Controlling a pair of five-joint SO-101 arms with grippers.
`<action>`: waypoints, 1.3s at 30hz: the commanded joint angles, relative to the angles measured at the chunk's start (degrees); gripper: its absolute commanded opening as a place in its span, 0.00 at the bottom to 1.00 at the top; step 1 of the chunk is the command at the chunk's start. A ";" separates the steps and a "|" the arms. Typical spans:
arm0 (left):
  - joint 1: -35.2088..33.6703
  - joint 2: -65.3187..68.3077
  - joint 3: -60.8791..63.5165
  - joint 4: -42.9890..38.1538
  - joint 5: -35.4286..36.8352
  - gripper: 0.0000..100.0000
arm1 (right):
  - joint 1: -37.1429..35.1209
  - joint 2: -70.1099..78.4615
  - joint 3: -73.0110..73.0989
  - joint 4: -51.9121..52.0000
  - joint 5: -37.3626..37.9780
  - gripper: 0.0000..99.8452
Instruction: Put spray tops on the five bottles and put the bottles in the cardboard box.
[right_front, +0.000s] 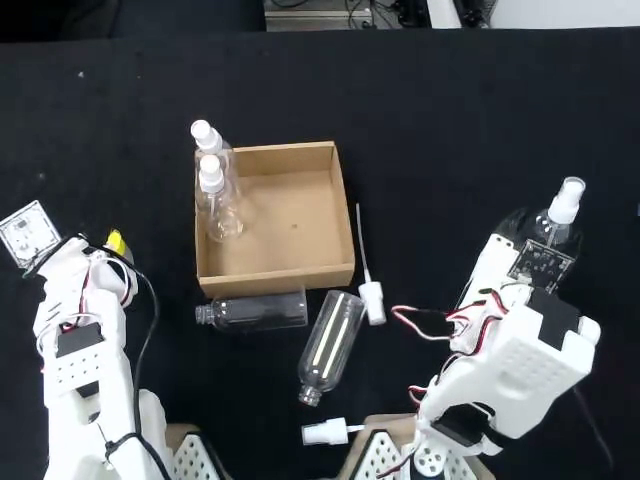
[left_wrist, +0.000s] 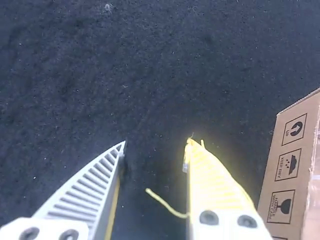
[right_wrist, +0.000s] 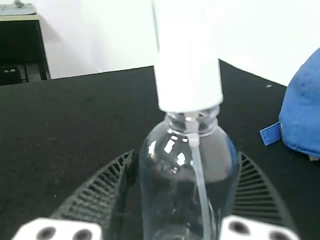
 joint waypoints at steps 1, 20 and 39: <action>-0.13 -1.23 -0.57 -1.41 0.26 0.16 | -0.79 -0.57 0.31 -2.37 0.53 0.26; -0.13 -1.23 -0.66 -1.41 0.18 0.16 | 1.76 -27.47 5.67 19.60 0.53 0.26; -0.13 -1.23 -0.57 -1.41 0.18 0.16 | 1.67 -31.34 1.54 30.68 0.53 0.26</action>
